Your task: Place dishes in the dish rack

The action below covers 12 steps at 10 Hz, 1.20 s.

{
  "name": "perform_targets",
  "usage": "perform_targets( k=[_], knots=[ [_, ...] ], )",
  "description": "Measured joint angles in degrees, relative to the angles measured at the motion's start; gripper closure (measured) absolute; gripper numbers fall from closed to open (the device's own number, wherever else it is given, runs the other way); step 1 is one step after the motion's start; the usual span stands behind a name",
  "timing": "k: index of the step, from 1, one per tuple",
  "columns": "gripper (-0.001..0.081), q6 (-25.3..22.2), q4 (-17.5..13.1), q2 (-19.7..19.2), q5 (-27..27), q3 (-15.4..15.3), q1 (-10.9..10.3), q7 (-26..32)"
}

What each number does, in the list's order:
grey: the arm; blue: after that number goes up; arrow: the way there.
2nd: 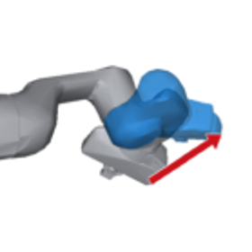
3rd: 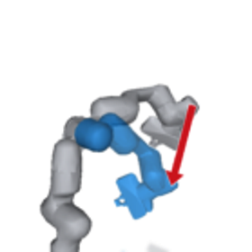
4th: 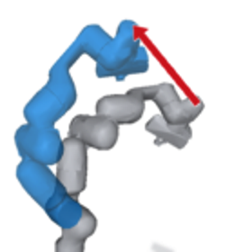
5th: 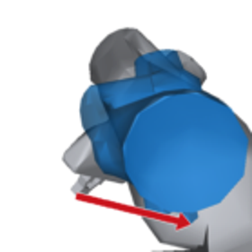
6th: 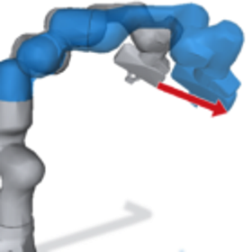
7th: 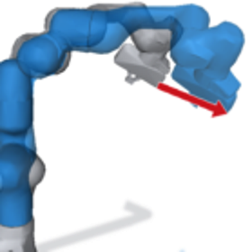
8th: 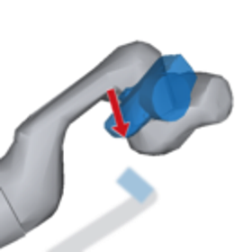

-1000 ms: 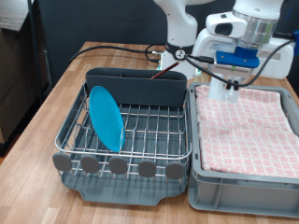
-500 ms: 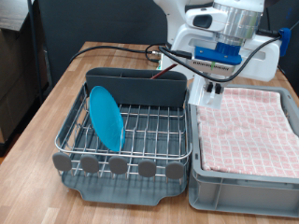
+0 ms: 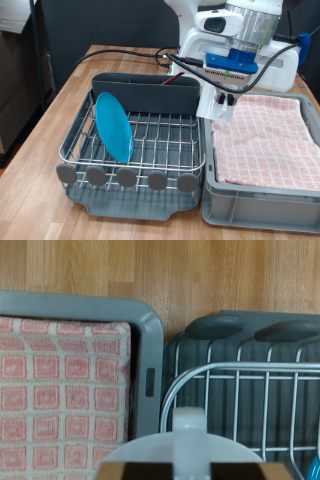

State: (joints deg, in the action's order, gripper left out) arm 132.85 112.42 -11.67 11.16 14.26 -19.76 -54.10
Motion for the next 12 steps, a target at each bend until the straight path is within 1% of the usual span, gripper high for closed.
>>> perform_targets(
  k=[2, 4, 5, 8, 12],
  knots=[
    [0.0736, -1.07, -4.05, -3.32, -0.81, 0.04, 0.66, 2.33],
    [0.0736, -2.74, -8.69, -6.9, -2.04, 0.08, 1.4, 2.88],
    [0.0736, -2.75, -10.06, -8.18, -2.47, 0.15, 1.74, 2.88],
    [0.0736, -2.05, -12.07, -10.83, -4.07, 0.16, 2.93, 3.25],
    [0.0736, -1.56, -14.86, -14.2, -6.31, -0.02, 4.67, 6.17]
  ],
)
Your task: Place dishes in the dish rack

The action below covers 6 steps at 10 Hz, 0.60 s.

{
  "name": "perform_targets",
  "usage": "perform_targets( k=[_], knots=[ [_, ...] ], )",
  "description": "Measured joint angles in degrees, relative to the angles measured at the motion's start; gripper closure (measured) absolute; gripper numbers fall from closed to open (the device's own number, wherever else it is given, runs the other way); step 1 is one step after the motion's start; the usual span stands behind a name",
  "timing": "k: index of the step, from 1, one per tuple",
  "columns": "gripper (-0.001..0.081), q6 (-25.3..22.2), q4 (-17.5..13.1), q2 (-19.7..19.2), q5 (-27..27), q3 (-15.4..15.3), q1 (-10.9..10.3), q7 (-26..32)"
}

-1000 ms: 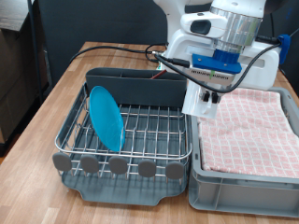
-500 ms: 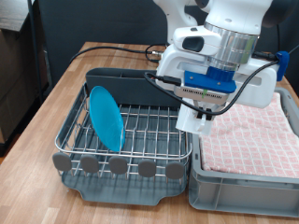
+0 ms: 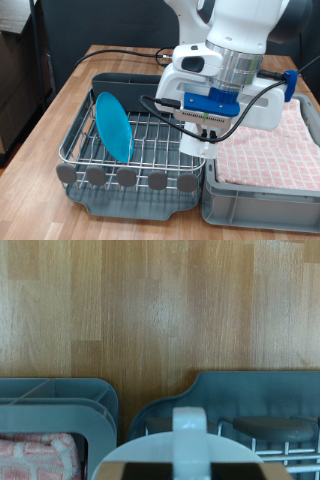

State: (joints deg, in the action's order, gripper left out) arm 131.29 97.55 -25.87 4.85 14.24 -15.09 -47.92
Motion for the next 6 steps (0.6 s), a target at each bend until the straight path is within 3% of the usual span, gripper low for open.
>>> perform_targets(
  k=[6],
  knots=[
    [0.0736, -0.03, -5.61, -6.66, -6.02, -2.14, 3.96, 6.58]
  ],
)
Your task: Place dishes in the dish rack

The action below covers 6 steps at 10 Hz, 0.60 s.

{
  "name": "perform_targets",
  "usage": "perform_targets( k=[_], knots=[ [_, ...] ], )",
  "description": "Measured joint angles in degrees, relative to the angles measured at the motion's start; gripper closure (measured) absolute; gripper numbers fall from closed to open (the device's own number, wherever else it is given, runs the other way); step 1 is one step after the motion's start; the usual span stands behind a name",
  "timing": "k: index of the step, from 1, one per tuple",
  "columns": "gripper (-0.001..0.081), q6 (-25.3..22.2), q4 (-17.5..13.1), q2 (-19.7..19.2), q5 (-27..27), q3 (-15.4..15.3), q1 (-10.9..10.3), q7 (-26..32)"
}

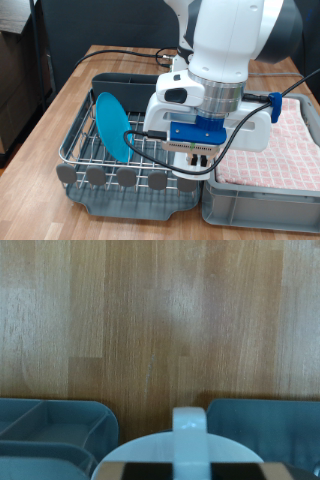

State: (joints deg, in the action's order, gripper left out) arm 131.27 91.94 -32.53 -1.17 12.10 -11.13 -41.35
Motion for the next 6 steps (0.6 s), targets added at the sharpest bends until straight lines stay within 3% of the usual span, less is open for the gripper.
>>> perform_targets(
  k=[6],
  knots=[
    [0.0736, -0.73, -3.8, -4.84, -2.27, -1.55, 1.69, 1.26]
  ],
)
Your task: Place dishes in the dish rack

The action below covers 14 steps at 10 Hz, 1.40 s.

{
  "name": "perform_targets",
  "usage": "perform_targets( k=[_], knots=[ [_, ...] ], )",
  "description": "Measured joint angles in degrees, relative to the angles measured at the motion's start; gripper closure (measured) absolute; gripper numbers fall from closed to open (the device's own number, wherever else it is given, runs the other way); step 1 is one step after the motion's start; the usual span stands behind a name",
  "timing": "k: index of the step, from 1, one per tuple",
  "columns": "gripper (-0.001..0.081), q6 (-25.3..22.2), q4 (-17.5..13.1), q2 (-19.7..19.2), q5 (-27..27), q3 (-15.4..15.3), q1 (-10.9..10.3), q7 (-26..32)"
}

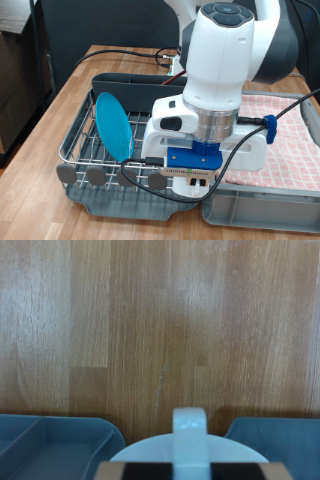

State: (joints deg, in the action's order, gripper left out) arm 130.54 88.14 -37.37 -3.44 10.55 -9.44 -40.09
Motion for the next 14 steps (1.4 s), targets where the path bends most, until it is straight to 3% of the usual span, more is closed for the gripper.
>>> perform_targets(
  k=[6, 7, 8, 9, 10, 11, 12, 13, 14],
  knots=[
    [0.0736, -0.01, -0.5, -0.56, -0.01, -0.09, 0.01, -0.01],
    [0.0679, -0.1, -0.51, -0.6, -0.01, -0.15, 0.01, -0.01],
    [0.0679, -0.11, -0.51, -0.69, -0.01, -0.27, 0.01, -0.02],
    [0.05, -0.11, -0.51, -0.76, -0.01, -0.33, 0.0, -0.02],
    [0.05, -0.11, -0.51, -0.79, -0.01, -0.38, 0.0, -0.03],
    [0.03, -0.9, -0.71, -0.81, -0.01, -0.46, 0.0, -0.03],
    [0.03, -2.55, -1.23, -0.81, -0.05, -0.65, 0.01, -0.03],
    [0.0105, -4.7, -2.08, -0.81, -0.49, -0.98, 0.06, 0.23],
    [0.0105, -7.08, -3.1, -0.81, -1.12, -1.29, 0.14, 0.71]
  ],
)
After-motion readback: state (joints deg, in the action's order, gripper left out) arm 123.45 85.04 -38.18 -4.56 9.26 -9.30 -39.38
